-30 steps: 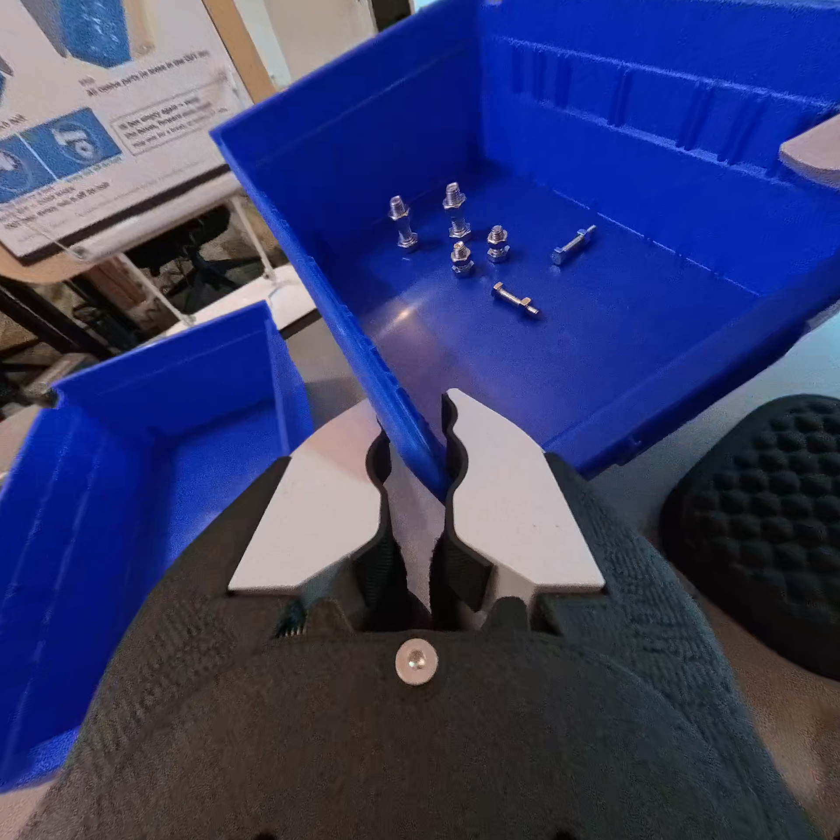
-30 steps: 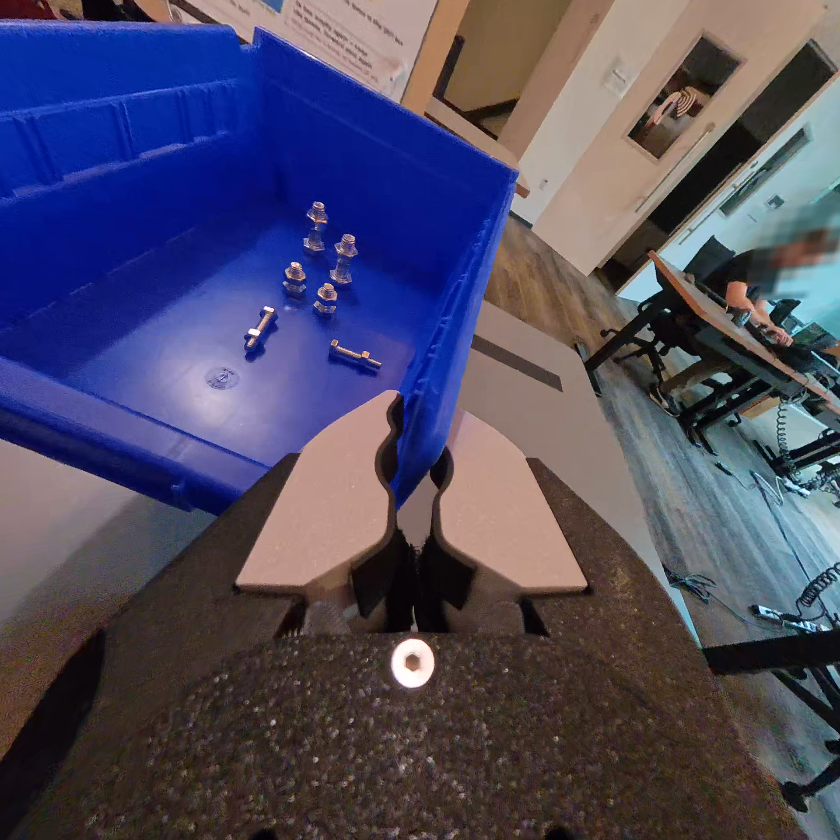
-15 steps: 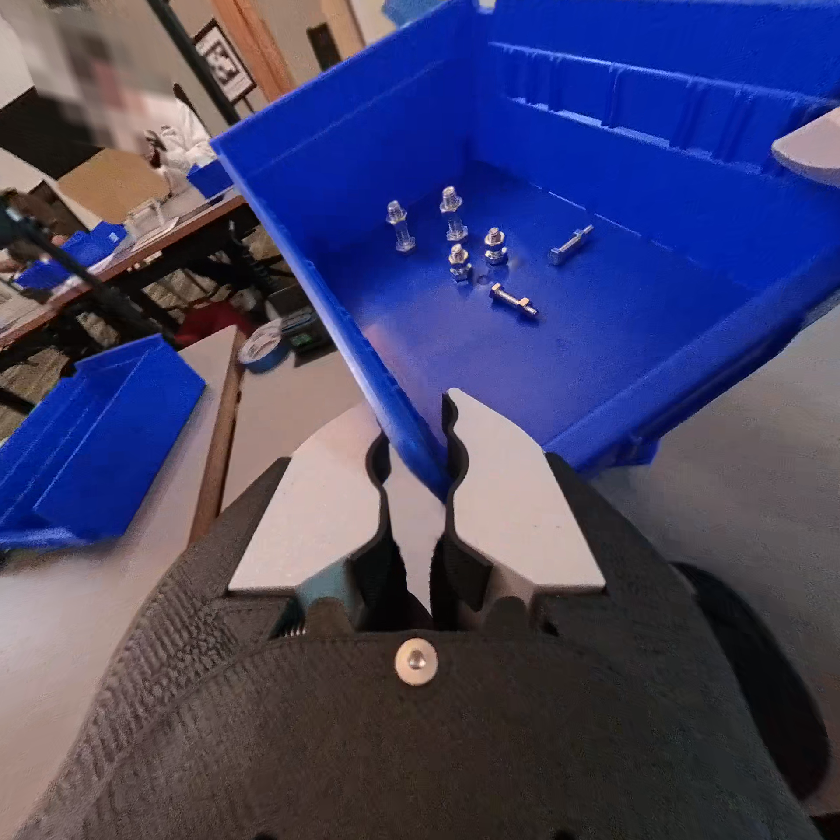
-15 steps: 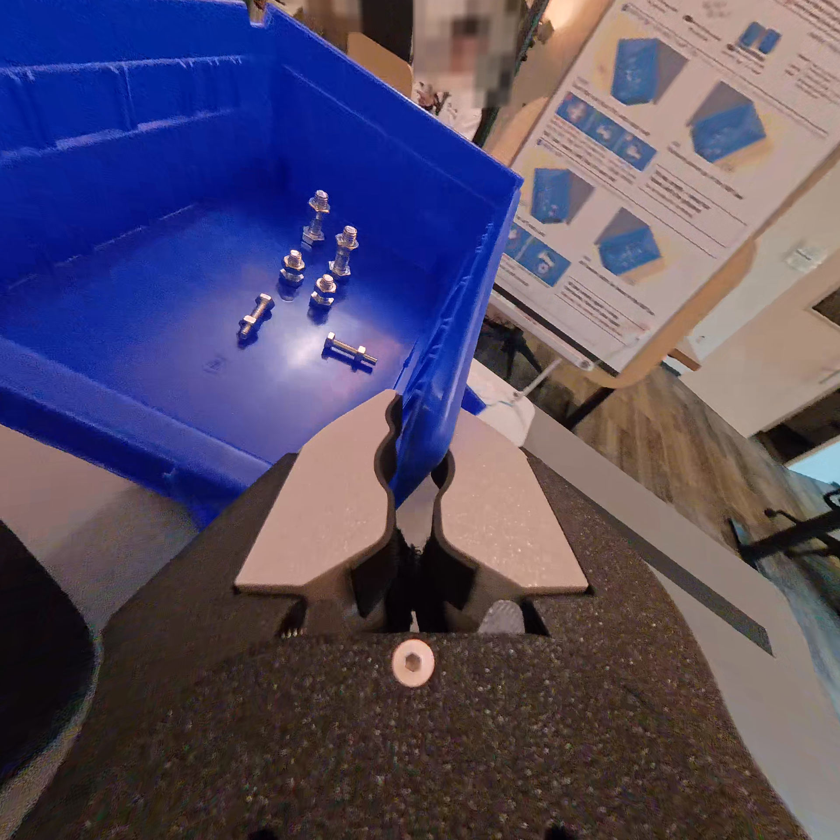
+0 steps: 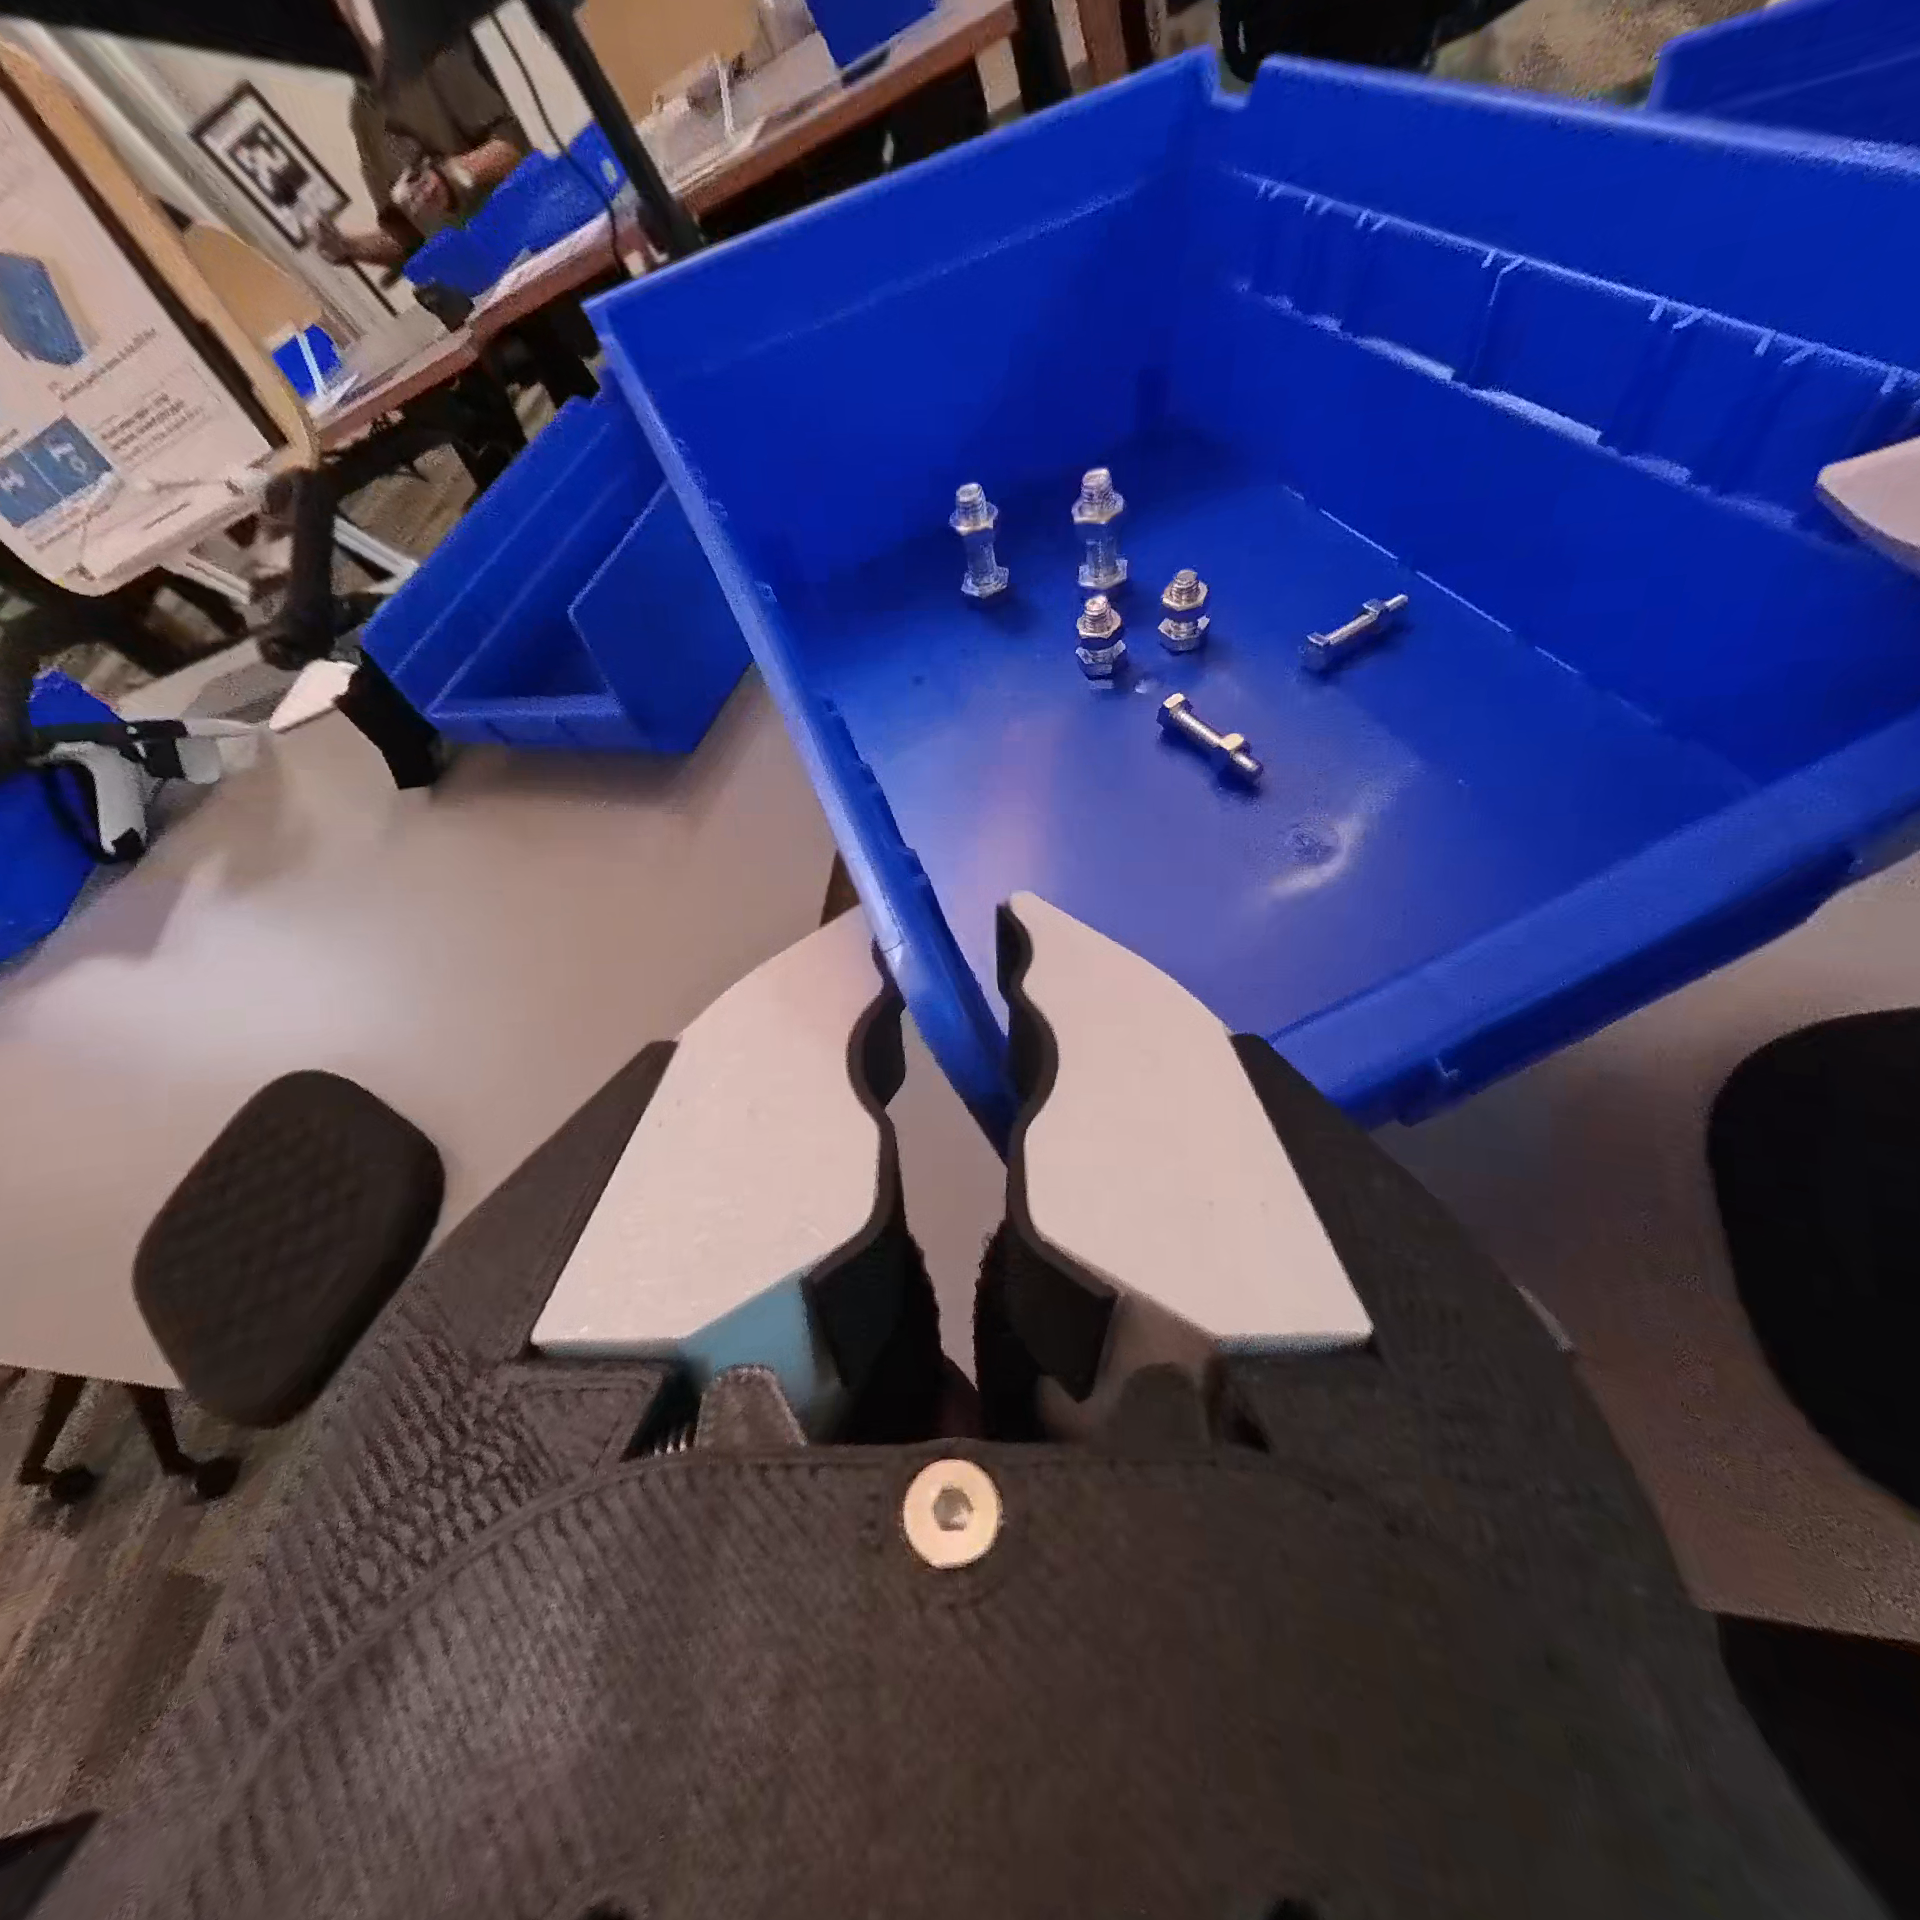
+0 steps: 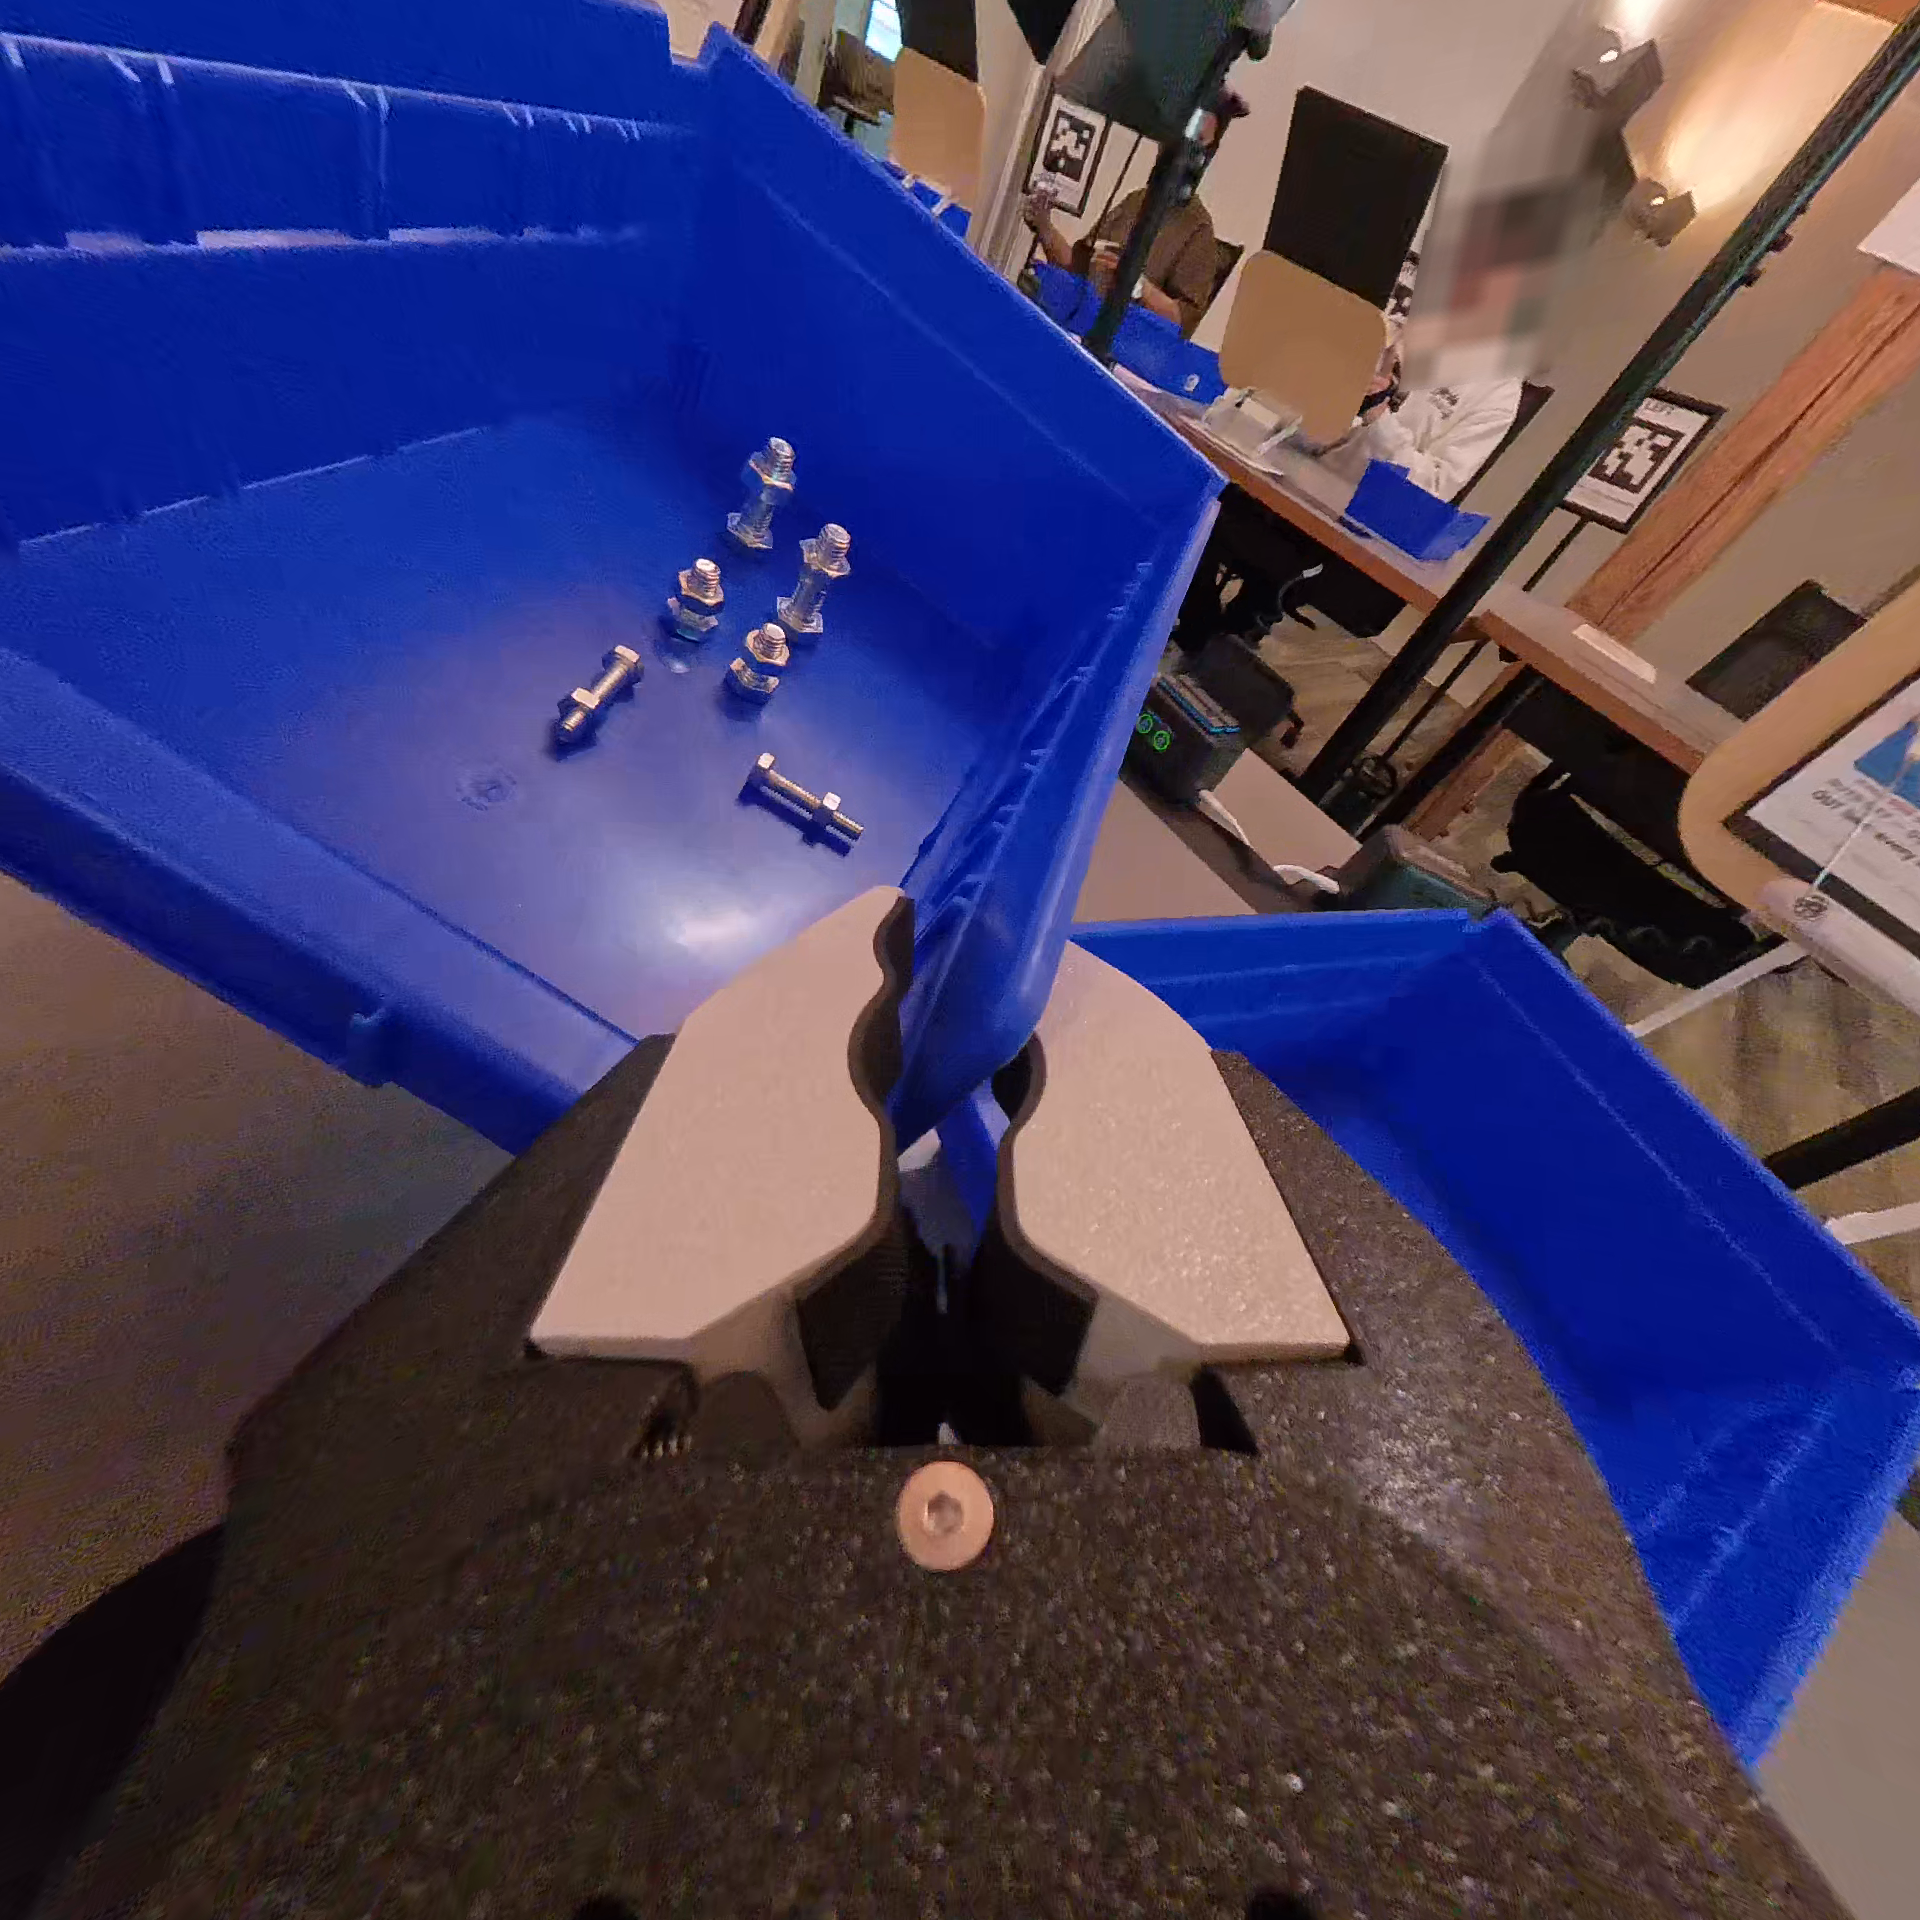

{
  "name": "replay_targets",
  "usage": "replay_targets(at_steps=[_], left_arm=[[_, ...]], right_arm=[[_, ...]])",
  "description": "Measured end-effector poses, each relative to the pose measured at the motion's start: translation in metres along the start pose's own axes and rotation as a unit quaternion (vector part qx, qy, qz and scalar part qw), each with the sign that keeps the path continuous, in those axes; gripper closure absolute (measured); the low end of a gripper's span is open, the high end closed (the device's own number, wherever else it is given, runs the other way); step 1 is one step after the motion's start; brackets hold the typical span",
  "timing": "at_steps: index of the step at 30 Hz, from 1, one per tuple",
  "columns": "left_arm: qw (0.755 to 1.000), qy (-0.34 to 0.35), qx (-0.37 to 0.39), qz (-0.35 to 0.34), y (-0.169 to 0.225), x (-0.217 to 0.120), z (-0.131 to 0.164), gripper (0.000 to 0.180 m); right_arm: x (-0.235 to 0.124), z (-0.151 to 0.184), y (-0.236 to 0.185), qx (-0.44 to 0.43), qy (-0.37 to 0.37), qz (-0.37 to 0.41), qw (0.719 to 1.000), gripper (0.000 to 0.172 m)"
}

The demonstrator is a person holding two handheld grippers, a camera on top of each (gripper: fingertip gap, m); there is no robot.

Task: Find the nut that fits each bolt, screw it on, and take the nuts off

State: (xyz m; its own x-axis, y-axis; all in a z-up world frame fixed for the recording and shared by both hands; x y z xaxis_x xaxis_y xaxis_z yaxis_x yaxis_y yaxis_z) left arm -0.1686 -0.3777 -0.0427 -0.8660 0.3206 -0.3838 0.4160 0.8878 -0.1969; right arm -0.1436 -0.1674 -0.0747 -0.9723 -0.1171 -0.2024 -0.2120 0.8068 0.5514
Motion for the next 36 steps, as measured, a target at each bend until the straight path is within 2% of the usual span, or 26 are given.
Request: replay_targets(at_steps=[7, 17, 21, 22, 24, 26, 28, 31, 33, 36], left_arm=[[0.999, -0.011, -0.025, 0.024, 0.001, 0.033, 0.046, 0.167], [0.998, -0.014, -0.040, 0.055, 0.014, 0.066, 0.070, 0.167], [0.997, -0.010, -0.051, 0.058, 0.015, 0.073, 0.080, 0.165], [0.997, -0.011, -0.055, 0.057, 0.014, 0.074, 0.083, 0.164], [0.994, -0.009, -0.073, 0.077, 0.016, 0.076, 0.090, 0.153], [0.992, -0.003, -0.098, 0.082, 0.016, 0.074, 0.092, 0.132], [0.991, 0.021, -0.114, 0.060, 0.010, 0.067, 0.090, 0.117], [0.984, 0.089, -0.150, 0.037, 0.004, 0.047, 0.076, 0.106], [0.977, 0.132, -0.163, 0.029, 0.007, 0.032, 0.064, 0.106], [0.973, 0.175, -0.146, 0.037, 0.024, 0.015, 0.043, 0.106]], right_arm=[[0.016, 0.030, -0.024, -0.026, -0.037, -0.001, 0.999, 0.159], [0.023, 0.058, -0.027, -0.039, -0.074, 0.004, 0.996, 0.158], [0.026, 0.065, -0.029, -0.032, -0.089, -0.023, 0.995, 0.155], [0.026, 0.065, -0.030, -0.041, -0.088, -0.041, 0.994, 0.152], [0.021, 0.062, -0.036, -0.052, -0.063, -0.099, 0.992, 0.107], [0.003, 0.056, -0.033, -0.039, -0.030, -0.125, 0.991, 0.075], [-0.020, 0.049, -0.020, -0.022, 0.001, -0.120, 0.993, 0.071], [-0.053, 0.049, 0.024, 0.008, 0.056, -0.009, 0.998, 0.081], [-0.064, 0.065, 0.058, 0.015, 0.034, 0.080, 0.996, 0.086], [-0.060, 0.104, 0.086, 0.039, -0.063, 0.115, 0.991, 0.070]])
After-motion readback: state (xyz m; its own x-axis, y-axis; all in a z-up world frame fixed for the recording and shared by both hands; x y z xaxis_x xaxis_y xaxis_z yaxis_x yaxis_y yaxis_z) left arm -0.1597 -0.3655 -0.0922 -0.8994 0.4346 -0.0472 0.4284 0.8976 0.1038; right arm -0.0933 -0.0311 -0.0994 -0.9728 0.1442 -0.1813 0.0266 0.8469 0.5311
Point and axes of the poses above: each gripper's, where its closed fingertips meet, x out along the fingers, z out of its underside, y = z × x across the jaws, the point moved 6 cm from there along -x, back along the fingers, and after that the axes turned 12 degrees about -x, right-handed, at the moved point
